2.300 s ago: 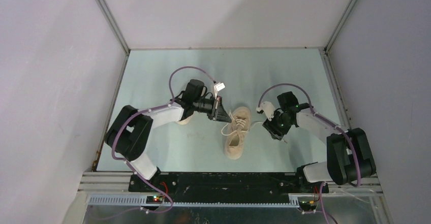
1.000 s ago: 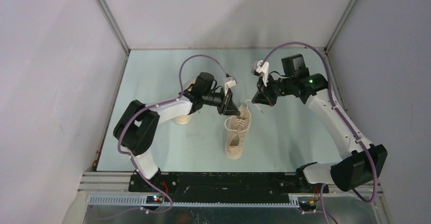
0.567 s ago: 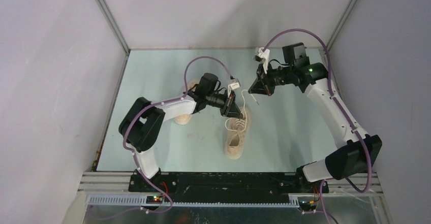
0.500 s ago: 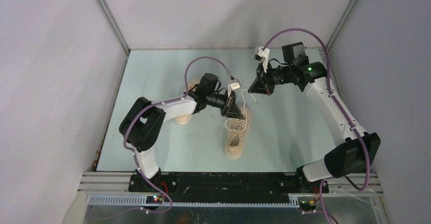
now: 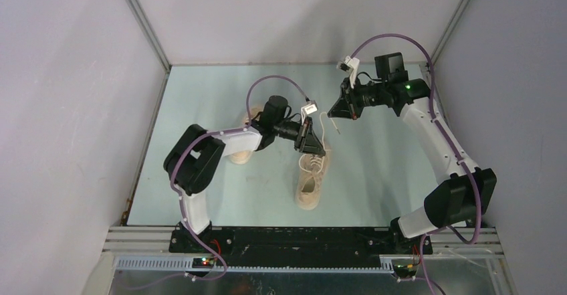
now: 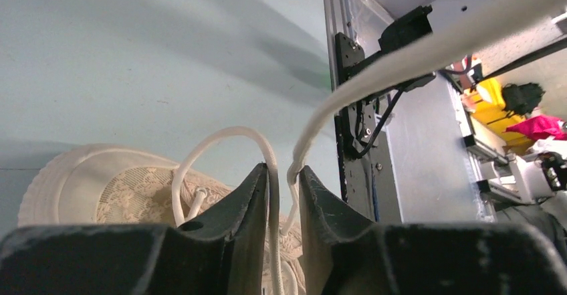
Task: Tie the shoes
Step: Cross the shoelace with the shoelace.
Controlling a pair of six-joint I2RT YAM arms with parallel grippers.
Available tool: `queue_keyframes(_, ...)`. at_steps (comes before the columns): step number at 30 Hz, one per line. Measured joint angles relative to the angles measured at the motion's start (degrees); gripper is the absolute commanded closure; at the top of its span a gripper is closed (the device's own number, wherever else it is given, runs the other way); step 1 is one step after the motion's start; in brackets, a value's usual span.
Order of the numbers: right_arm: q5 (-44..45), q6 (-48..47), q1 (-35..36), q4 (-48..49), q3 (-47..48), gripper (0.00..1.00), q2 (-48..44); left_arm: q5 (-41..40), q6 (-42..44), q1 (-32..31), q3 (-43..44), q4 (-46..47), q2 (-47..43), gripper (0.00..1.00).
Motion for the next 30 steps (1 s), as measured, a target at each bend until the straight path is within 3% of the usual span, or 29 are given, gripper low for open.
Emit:
queue_keyframes(5,-0.44,1.25,-0.52,0.92,0.0,1.0,0.09,0.26,-8.02,-0.26,0.0,7.34,2.97,0.73)
queue_keyframes(12,-0.35,2.27,-0.63,1.66,0.0,0.97,1.05,0.9,-14.36,-1.53,0.0,12.17,4.61,0.99)
queue_keyframes(13,-0.2,2.38,-0.63,1.7,-0.02,0.93,1.14,0.79,-14.49,-1.53,0.0,12.09,4.61,0.99)
queue_keyframes(15,0.87,2.67,-0.76,2.12,-0.22,0.74,1.25,-0.15,-14.01,-1.53,0.0,10.45,4.61,1.0)
queue_keyframes(17,1.9,3.26,-1.16,2.97,-1.03,0.44,1.25,-1.07,-12.98,-1.42,-0.11,8.11,4.39,1.0)
queue_keyframes(21,4.31,5.6,-5.73,5.51,-4.09,0.22,1.75,-2.36,-11.23,-0.2,-2.89,4.44,1.62,1.0)
queue_keyframes(24,9.05,8.68,-12.68,8.15,-5.2,0.15,3.45,-3.04,-10.05,1.62,-4.57,2.54,-0.5,1.0)
queue_keyframes(25,11.17,9.11,-14.38,8.87,-5.46,0.05,3.5,-3.32,-9.92,2.23,-4.79,2.05,-0.76,1.0)
queue_keyframes(27,17.35,10.32,-18.34,12.24,-6.47,0.01,2.56,-3.74,-9.75,3.34,-5.07,1.42,-0.94,1.0)
queue_keyframes(29,24.33,11.45,-21.38,16.11,-6.73,0.01,0.13,-4.11,-9.49,4.22,-5.07,0.44,-0.94,1.0)
queue_keyframes(30,27.04,12.59,-22.08,17.53,-6.12,0.06,-1.09,-4.15,-9.44,4.48,-5.07,0.28,-0.94,1.0)
